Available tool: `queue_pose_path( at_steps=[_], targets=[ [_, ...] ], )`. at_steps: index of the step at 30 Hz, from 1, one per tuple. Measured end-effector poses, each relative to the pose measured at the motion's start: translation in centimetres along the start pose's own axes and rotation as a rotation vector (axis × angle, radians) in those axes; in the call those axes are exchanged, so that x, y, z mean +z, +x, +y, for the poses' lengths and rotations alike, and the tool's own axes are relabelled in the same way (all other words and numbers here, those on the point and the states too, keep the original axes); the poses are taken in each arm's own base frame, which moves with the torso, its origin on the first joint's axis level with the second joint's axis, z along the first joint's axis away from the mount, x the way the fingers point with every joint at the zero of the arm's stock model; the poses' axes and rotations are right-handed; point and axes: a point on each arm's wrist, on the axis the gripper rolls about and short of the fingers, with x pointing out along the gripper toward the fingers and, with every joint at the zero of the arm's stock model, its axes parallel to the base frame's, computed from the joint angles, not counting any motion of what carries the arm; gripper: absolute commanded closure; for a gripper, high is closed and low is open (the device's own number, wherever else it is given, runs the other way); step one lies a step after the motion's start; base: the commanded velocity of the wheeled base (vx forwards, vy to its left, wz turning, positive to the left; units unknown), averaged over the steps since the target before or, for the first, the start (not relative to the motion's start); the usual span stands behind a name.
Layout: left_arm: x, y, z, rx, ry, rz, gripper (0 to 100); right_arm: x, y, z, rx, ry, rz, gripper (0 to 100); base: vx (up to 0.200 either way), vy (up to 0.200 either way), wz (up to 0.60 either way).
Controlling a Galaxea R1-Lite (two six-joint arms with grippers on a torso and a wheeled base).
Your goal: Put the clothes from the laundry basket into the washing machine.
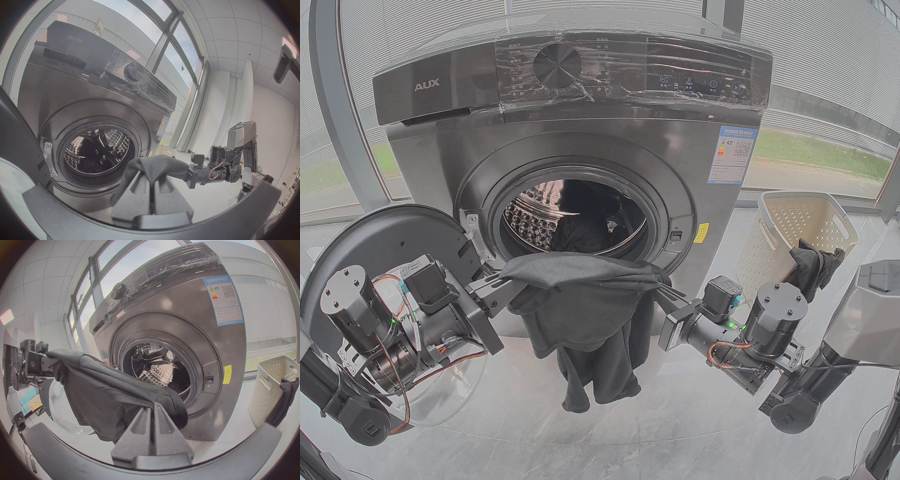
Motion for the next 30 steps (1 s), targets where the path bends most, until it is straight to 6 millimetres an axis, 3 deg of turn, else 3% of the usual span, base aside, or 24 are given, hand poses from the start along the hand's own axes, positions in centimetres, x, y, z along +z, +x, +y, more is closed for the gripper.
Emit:
queue_pose_path(
  at_steps=[16,30],
  targets=[
    [0.5,0.3,2.0,0.077,0.017,-0.025,100,0.5,-1.4,-0.4,-0.013,-0.017,0.013,100,0.000,0.000,0.00],
    [0.2,0.4,1.9,0.071,0.020,-0.014,100,1.1,-0.9,-0.8,-0.021,-0.016,-0.023,100,0.000,0.000,0.00]
  ],
)
